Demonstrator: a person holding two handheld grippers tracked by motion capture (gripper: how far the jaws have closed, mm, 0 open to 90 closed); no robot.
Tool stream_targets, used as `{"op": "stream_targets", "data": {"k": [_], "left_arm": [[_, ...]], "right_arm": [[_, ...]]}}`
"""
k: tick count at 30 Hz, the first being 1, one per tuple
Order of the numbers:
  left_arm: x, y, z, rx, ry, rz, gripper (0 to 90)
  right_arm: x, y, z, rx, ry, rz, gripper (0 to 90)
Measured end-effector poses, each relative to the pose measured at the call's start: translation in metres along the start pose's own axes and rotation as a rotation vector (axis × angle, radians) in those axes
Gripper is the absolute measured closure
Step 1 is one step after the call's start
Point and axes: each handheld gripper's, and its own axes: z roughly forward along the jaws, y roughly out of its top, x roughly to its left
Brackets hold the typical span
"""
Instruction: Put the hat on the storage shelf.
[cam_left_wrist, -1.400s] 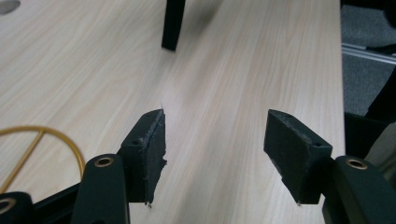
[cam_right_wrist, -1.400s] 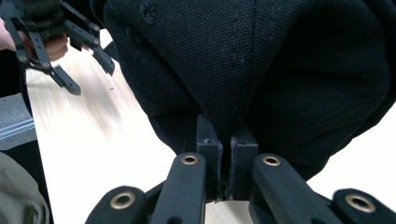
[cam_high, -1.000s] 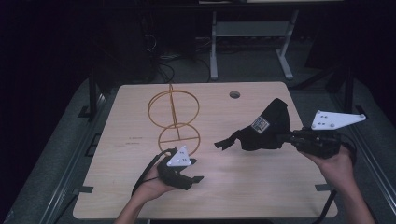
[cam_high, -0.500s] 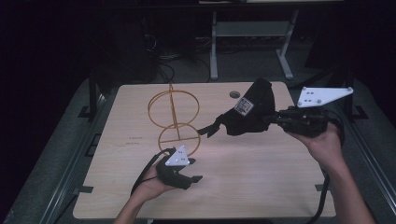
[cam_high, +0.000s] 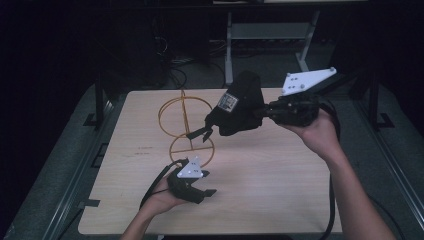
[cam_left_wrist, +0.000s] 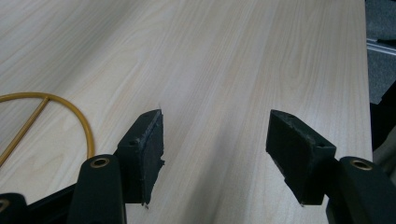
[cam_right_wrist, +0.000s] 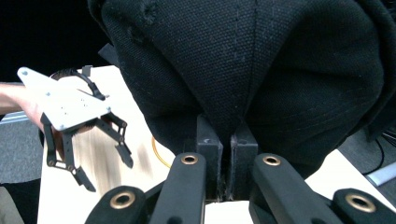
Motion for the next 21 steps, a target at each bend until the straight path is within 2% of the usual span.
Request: {"op": "stream_targets", "data": {"k": [6, 16, 21], "left_arm": [[0.003, -0.001, -0.004, -0.015, 0.001, -0.028, 36.7], [0.005, -0.001, -0.002, 0.000, -0.005, -0.008, 36.7], [0.005, -0.001, -0.001, 0.000, -0.006, -0.005, 36.7]], "right_arm": [[-0.005, 0.026, 0.018, 0.030, 0.023, -0.040, 85.8], [-0.012, 0.057, 0.039, 0.083, 0.041, -0.077, 85.7], [-0.015, 0.069, 0.045, 0.078, 0.037, -0.078, 85.8]]}}
